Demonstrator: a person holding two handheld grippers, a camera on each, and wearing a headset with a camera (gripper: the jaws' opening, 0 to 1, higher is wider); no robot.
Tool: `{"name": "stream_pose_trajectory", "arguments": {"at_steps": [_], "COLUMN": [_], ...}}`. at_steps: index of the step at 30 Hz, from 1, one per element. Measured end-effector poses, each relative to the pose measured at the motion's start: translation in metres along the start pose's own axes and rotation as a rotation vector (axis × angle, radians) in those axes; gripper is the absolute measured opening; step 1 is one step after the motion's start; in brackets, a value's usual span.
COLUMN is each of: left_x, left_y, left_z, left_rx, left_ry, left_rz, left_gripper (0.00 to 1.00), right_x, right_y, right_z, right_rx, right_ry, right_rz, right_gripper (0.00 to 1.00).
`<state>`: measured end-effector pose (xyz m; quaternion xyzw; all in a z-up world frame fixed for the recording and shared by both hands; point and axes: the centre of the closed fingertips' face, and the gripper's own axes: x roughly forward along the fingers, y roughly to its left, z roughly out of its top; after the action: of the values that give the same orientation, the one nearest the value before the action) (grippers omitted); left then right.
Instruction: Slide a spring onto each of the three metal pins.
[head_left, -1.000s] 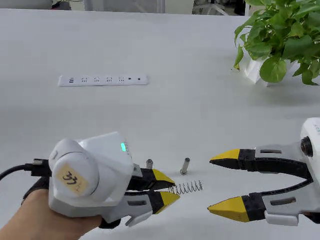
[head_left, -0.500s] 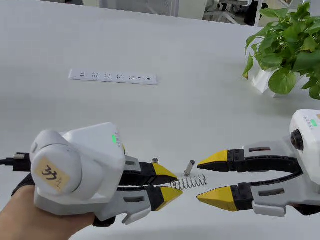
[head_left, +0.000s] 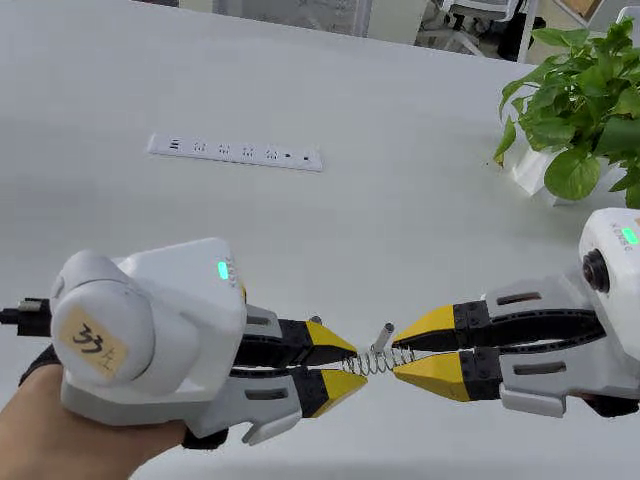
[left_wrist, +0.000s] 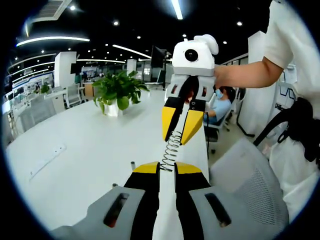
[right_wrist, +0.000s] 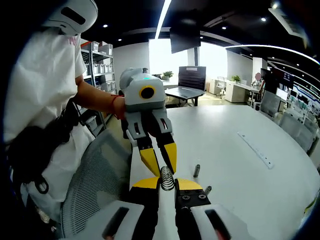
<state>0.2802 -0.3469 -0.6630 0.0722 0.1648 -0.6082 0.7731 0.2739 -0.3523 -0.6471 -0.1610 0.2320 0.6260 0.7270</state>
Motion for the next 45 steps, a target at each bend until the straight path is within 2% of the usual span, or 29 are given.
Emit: {"name": "stream_pose_trajectory", "arguments": {"at_steps": [13,21,27,45], "left_x": [-0.001,0.001,0.003,0.006], "left_y": [-0.002,-0.005,-0.007,-0.013], "left_z": [-0.005,-0.008,-0.011,-0.011], "left_rx": [-0.004,0.014,0.024,0.018], "left_ry": [0.006,0.02,0.034,0.033], "left_rz": [-0.01,-0.021,-0.031,-0.052], "left_gripper": [0.07,0.07,0.06,0.06], "right_x": [0.003,0.006,0.007,0.009], "right_y": [0.004,0.007,0.008,0.015], "right_z": [0.001,0.007,0.01,0.014], "right_rx": [-0.036,-0.068,-0.083,-0.126], "right_ry": [0.052,0.08,0.092,0.119], "right_rz": [0.027,0.043,0.058,0.083], "right_gripper": [0.06,0.06,0.06,0.06]}}
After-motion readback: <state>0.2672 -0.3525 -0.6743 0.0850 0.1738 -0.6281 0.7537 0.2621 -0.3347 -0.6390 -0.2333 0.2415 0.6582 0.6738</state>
